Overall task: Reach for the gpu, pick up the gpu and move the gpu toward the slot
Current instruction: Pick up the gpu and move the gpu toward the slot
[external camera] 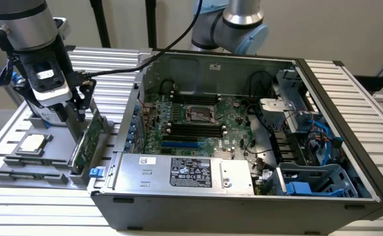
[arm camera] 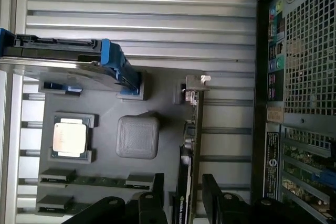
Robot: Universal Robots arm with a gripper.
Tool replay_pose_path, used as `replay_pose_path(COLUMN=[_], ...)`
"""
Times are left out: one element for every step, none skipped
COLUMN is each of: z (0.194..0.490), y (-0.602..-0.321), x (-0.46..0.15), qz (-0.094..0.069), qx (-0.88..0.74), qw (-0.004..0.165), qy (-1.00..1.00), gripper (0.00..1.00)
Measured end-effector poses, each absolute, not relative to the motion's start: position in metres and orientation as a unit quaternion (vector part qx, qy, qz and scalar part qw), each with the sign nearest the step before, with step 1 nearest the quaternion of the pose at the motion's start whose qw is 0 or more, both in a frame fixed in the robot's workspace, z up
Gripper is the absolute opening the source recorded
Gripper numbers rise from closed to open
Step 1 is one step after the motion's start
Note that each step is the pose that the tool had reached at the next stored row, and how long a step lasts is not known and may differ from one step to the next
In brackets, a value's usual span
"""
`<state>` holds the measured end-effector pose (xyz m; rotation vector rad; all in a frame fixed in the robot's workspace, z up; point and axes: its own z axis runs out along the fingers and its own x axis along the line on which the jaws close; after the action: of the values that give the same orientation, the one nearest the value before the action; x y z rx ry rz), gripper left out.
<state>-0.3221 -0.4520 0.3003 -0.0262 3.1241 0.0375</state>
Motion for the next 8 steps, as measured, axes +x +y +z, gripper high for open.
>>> replay_pose_path(z=[0.298, 0.297, 0.295, 0.293, 0.291, 0.289, 0.288, 0.286], y=[-0.452, -0.453, -0.453, -0.454, -0.454, -0.455, -0.455, -0.455], x=[-0.322, -0.322, -0.322, -0.322, -0.322, -0.322, -0.322, -0.322], qz=[0.012, 0.012, 0.012, 0.012, 0.012, 0.012, 0.012, 0.011], qx=[-0.008, -0.007, -0.007, -0.006, -0.005, -0.004, -0.003, -0.002], qw=[0.009, 0.01, 0.01, 0.011, 0.011, 0.012, 0.013, 0.014], qy=[1.0, 1.0, 1.0, 1.0, 1.0, 1.0, 1.0, 1.0], gripper=[0.42, 0.42, 0.42, 0.42, 0.42, 0.42, 0.42, 0.42])
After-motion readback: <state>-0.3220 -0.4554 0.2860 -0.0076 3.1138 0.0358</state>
